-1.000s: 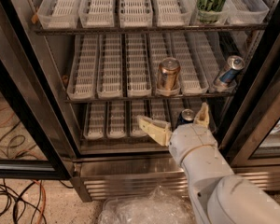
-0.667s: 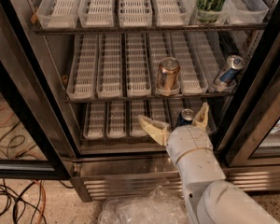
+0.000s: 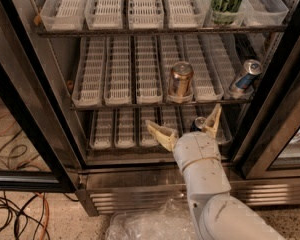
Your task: Pick orange can from middle shelf of fridge
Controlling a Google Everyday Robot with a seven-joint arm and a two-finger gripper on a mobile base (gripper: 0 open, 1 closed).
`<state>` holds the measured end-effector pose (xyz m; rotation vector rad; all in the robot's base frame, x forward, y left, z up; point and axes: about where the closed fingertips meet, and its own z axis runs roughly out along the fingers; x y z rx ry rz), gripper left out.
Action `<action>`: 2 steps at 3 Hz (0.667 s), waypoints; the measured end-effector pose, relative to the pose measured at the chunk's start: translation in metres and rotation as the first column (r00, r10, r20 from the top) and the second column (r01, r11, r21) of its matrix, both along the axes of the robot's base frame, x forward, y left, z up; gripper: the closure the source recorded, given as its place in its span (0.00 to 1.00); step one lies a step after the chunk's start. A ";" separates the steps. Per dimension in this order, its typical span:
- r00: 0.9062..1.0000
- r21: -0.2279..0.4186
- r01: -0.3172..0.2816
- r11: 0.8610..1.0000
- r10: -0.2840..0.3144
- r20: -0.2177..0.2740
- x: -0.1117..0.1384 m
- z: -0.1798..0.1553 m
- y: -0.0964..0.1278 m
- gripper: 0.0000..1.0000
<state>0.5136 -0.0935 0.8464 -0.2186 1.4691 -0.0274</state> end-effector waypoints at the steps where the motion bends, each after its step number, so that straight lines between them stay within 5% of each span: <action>1: 1.000 0.022 0.001 1.000 -0.001 0.007 0.003 -0.003 0.002 0.00; 2: 1.000 0.025 -0.002 1.000 0.002 0.014 0.013 -0.007 0.008 0.00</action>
Offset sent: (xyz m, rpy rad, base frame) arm 0.0073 0.0040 -0.0072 0.0504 -0.0158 -0.0030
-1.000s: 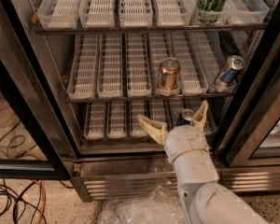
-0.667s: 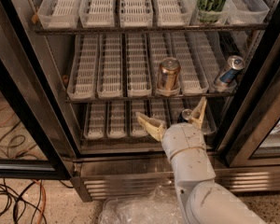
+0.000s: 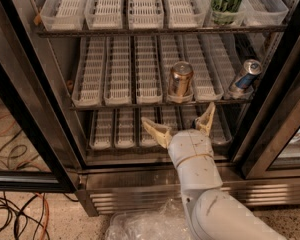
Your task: Pick orange can from middle shelf of fridge
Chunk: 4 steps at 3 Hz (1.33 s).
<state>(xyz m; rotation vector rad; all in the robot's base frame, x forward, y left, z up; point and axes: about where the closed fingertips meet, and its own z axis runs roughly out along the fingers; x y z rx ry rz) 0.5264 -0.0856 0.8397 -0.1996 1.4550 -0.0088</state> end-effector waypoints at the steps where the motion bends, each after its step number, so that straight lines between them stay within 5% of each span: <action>1: 1.000 -0.034 -0.027 0.999 0.027 0.012 0.012 -0.007 0.021 0.00; 2: 1.000 -0.034 -0.027 0.999 0.028 0.012 0.012 -0.007 0.022 0.00; 4: 0.999 0.076 -0.011 0.997 0.007 0.052 0.030 0.004 0.016 0.00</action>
Offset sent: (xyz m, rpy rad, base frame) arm 0.0164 0.0339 -0.0122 -0.0603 -0.0140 0.0431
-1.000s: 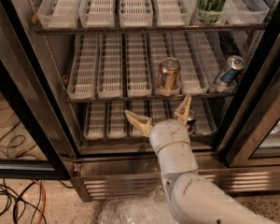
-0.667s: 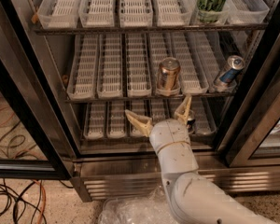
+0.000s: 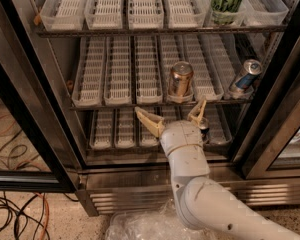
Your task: Pick orange can from middle shelf of fridge
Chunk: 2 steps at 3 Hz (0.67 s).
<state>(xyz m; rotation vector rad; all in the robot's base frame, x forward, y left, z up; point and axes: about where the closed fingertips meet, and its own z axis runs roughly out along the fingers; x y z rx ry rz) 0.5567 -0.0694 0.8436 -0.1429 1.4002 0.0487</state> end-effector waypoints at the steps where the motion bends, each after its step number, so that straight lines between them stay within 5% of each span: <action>1: 1.000 0.000 0.000 1.000 0.000 0.000 0.000 0.000 0.000 0.03; 2: 1.000 0.000 0.000 1.000 0.000 0.000 0.000 0.000 0.000 0.19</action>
Offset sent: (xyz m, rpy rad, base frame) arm 0.0000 0.0000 0.0000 0.0000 0.0000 0.0000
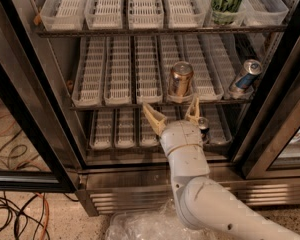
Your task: Pick orange can from middle shelf of fridge
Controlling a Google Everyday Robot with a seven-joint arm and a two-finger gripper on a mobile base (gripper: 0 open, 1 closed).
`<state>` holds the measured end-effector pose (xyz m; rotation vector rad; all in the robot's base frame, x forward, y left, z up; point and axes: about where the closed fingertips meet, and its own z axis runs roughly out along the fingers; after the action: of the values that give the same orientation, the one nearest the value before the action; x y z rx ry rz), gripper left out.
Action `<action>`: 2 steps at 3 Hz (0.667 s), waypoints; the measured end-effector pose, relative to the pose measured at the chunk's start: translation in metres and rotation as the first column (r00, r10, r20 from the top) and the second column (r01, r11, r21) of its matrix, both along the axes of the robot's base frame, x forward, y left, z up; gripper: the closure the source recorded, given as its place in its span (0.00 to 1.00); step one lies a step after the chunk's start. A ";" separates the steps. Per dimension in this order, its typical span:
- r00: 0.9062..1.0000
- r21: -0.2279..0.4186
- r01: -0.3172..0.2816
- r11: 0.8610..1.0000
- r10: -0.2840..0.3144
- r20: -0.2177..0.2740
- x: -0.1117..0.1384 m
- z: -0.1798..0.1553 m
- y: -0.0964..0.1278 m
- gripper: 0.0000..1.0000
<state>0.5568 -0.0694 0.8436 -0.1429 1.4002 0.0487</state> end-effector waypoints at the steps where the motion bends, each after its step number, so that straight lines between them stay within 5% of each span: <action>1: 1.000 0.000 0.000 1.000 0.000 0.000 0.000 0.000 0.000 0.28; 2: 1.000 0.000 0.000 1.000 0.000 0.000 0.000 0.000 0.000 0.31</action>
Offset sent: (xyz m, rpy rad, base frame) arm 0.0000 0.0000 0.0000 0.0000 0.0000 0.0000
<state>0.5568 -0.0694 0.8436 -0.1428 1.4002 0.0486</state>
